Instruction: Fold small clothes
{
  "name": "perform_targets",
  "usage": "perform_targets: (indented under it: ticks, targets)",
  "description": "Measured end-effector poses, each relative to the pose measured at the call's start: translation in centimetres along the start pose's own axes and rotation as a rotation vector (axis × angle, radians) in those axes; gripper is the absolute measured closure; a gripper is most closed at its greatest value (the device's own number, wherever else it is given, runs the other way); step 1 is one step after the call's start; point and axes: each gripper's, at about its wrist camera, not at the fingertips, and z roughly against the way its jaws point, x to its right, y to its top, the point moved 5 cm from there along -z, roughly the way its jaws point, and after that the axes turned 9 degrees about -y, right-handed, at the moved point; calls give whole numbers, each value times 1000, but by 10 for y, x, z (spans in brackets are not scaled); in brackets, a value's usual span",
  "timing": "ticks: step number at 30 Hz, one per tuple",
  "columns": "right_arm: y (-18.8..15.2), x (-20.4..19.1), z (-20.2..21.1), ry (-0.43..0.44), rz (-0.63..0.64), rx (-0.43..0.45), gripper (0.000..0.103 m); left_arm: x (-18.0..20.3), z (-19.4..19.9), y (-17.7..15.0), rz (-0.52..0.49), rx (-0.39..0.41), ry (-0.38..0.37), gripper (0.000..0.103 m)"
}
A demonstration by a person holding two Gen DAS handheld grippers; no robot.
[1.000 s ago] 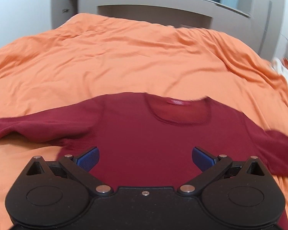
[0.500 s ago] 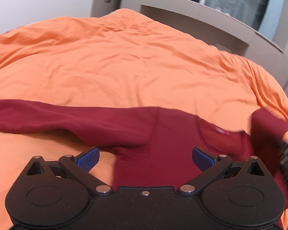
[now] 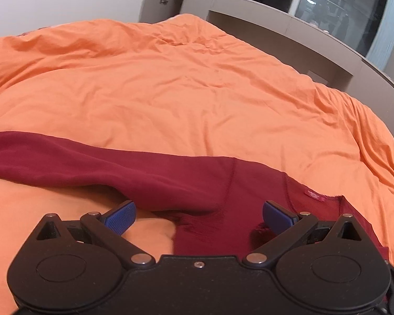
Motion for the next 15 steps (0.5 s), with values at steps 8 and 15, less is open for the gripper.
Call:
perform_targets:
  ticks: [8,15]
  targets:
    - [-48,79,70,-102,-159,14,0,48,-25,-22,-107,-63,-122,1]
    - [-126,175,81,-324,-560,-89,0,69,-54,-31,-23,-110,-158,1]
